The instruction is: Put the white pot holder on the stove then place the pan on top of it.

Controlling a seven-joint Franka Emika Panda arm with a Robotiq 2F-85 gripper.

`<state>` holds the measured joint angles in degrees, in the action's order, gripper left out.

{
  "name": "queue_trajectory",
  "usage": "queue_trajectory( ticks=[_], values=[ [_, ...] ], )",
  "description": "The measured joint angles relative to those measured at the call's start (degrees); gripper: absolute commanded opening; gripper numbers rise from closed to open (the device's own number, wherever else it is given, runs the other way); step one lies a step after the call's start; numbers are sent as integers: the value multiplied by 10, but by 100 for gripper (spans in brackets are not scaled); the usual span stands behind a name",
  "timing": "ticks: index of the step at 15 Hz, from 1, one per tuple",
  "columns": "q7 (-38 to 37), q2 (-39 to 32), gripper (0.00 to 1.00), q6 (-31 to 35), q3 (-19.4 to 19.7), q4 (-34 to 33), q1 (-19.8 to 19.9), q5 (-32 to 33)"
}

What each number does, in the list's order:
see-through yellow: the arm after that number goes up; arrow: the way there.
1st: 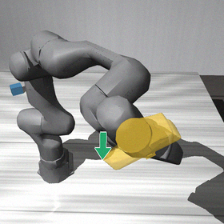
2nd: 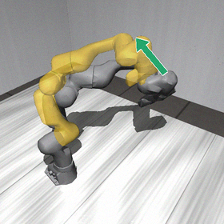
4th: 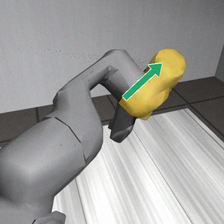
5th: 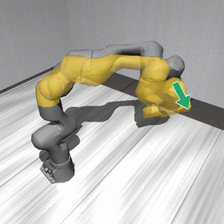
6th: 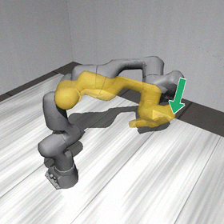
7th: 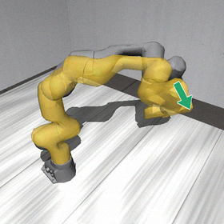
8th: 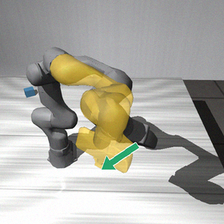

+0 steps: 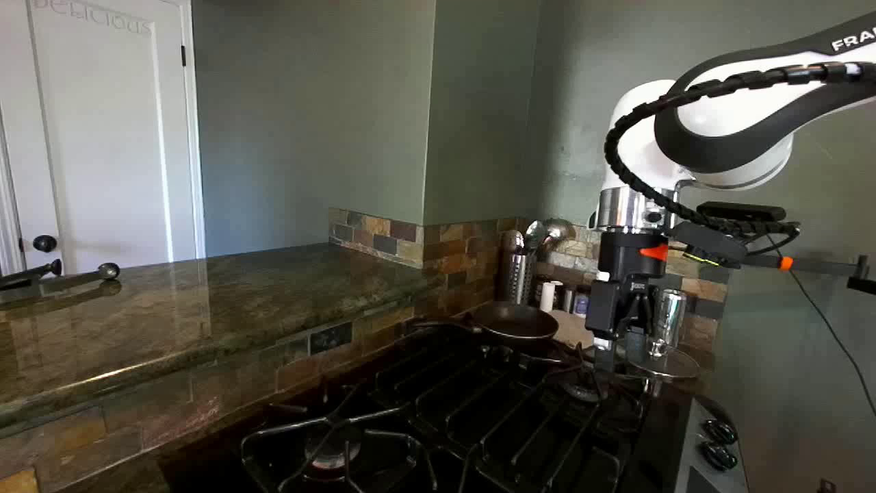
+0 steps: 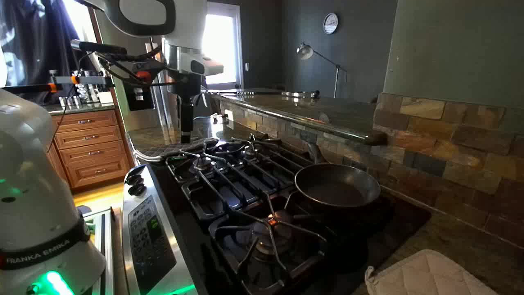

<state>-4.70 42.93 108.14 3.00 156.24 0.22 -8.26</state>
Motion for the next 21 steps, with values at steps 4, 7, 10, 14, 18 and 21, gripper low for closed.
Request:
queue_trajectory(
  ticks=[4, 7, 10, 14, 18, 21],
  values=[
    [0, 0, 100, 0, 0, 0, 0, 0],
    [-26, -14, 100, 26, 9, -9, 31, 3],
    [-28, -66, 100, 96, 49, -40, 95, 12],
    [-38, -186, 100, 228, 95, -108, 144, 9],
    [-86, -311, 100, 323, 110, -184, 174, 11],
    [-108, -392, 100, 338, 124, -240, 183, 10]
  ],
)
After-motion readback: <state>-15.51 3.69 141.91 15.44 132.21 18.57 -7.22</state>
